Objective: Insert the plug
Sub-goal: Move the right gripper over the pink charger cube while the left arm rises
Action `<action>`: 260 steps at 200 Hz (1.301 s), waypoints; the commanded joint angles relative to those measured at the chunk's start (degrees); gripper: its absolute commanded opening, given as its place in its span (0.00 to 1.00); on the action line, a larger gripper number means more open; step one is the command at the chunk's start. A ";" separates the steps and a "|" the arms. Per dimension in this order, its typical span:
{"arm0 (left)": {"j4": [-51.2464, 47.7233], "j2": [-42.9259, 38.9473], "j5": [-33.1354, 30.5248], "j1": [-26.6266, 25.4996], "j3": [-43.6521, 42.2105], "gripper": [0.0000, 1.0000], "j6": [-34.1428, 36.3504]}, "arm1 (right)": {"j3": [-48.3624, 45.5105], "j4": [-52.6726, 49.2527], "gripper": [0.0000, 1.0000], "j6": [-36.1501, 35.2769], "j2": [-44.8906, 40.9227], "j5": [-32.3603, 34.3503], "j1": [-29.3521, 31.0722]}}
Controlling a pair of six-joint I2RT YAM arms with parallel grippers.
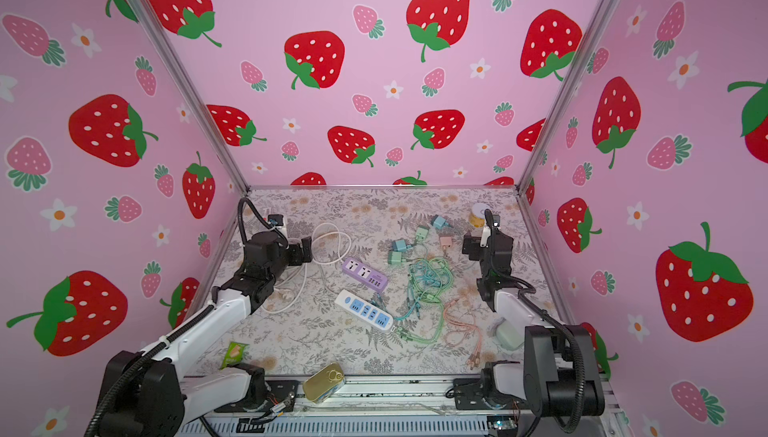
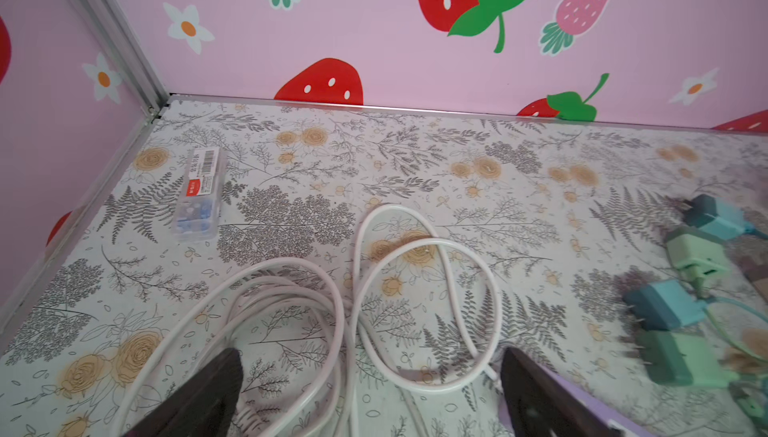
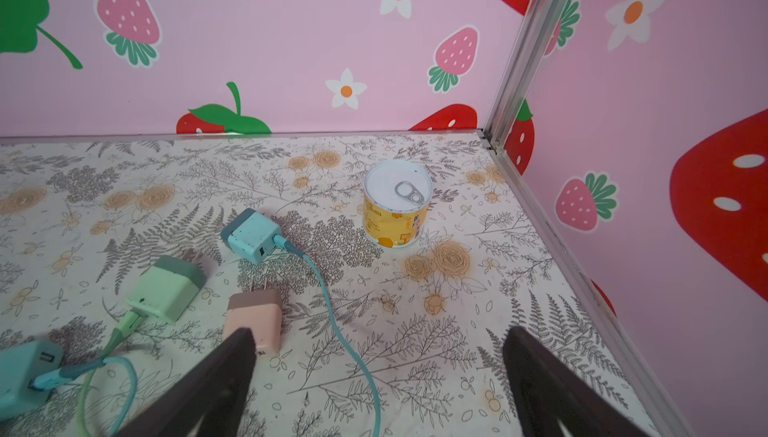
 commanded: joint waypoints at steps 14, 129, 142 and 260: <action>-15.57 -3.39 2.69 -1.59 5.01 0.98 -4.31 | 6.79 -14.65 0.92 0.79 1.01 -4.58 0.13; -31.63 -8.10 11.47 -2.89 14.82 0.98 -7.54 | 22.73 -31.27 0.86 2.11 12.06 -10.12 2.41; -32.23 -8.12 11.89 -2.91 15.38 0.98 -7.16 | 24.26 -32.69 0.85 2.11 14.09 -10.23 3.36; -33.76 -11.51 13.07 -2.94 12.48 0.98 -5.59 | 29.48 -33.11 0.78 6.09 26.60 -9.43 6.91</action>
